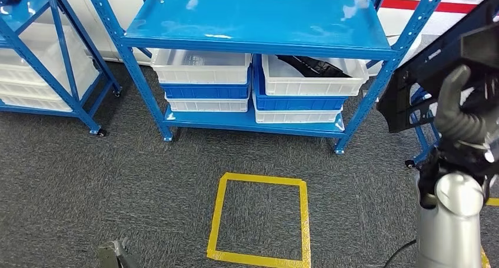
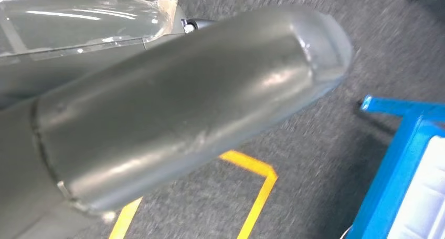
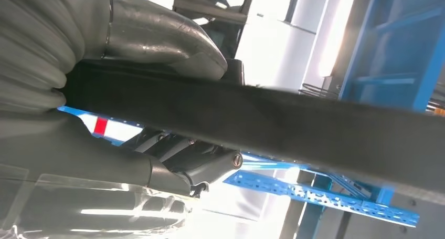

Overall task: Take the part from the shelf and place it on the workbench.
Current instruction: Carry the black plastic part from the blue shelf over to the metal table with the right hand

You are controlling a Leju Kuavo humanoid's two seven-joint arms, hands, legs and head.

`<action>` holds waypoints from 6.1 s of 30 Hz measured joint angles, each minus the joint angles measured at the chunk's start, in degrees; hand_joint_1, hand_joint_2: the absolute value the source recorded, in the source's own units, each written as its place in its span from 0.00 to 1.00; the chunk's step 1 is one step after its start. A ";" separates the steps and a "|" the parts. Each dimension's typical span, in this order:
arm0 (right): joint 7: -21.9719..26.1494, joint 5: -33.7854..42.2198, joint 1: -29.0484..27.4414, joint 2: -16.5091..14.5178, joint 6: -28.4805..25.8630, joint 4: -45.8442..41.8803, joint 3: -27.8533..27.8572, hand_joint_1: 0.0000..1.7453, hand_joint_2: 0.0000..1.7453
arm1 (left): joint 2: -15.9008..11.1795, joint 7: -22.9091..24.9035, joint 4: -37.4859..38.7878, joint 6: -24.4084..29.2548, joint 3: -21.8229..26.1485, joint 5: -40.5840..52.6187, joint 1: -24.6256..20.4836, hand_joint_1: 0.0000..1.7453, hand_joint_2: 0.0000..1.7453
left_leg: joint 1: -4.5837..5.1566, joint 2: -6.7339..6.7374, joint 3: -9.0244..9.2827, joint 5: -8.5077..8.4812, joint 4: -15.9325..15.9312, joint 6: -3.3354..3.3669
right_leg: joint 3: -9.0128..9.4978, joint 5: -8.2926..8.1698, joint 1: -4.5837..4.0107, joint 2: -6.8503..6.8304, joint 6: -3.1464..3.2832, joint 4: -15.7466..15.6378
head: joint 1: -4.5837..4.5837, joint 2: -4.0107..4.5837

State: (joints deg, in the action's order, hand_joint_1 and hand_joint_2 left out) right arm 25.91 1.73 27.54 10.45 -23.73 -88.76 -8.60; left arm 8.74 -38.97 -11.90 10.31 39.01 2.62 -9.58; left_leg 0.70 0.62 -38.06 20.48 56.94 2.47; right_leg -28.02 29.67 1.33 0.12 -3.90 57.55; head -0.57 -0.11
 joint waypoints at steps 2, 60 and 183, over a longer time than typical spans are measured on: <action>0.00 1.38 5.14 -2.34 0.43 5.04 -3.59 1.00 1.00 | -1.09 -0.21 -0.42 0.56 1.01 -2.21 0.08 0.00 0.00 | 0.00 0.45 -0.61 -1.08 -0.01 -0.78 | -0.37 -0.17 -0.27 0.34 1.01 -0.75 | -0.11 0.00; -11.72 -21.74 -2.03 -13.29 5.04 -2.01 1.77 1.00 1.00 | 0.31 -0.18 -5.68 -1.36 4.42 4.99 1.56 0.00 0.00 | -0.62 -0.38 -0.81 -0.66 0.04 0.24 | -0.83 0.03 -0.61 -0.25 0.86 3.28 | -0.26 0.00; -6.15 -7.23 11.11 -17.65 5.06 19.03 -8.17 1.00 1.00 | 2.88 -0.24 -13.62 4.86 16.77 0.05 6.68 0.00 0.00 | -0.72 -5.71 2.37 2.95 0.46 -0.07 | -6.79 -1.58 -0.63 2.14 1.83 3.76 | -0.40 0.00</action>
State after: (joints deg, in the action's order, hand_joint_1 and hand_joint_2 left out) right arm 19.76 -5.51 38.65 -7.20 -18.67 -69.73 -16.77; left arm 11.62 -39.21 -25.52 15.17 55.78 2.67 -2.90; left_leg -0.01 -5.09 -35.69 23.44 57.40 2.40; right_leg -34.81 28.09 0.70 2.26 -2.07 61.31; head -0.97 -0.11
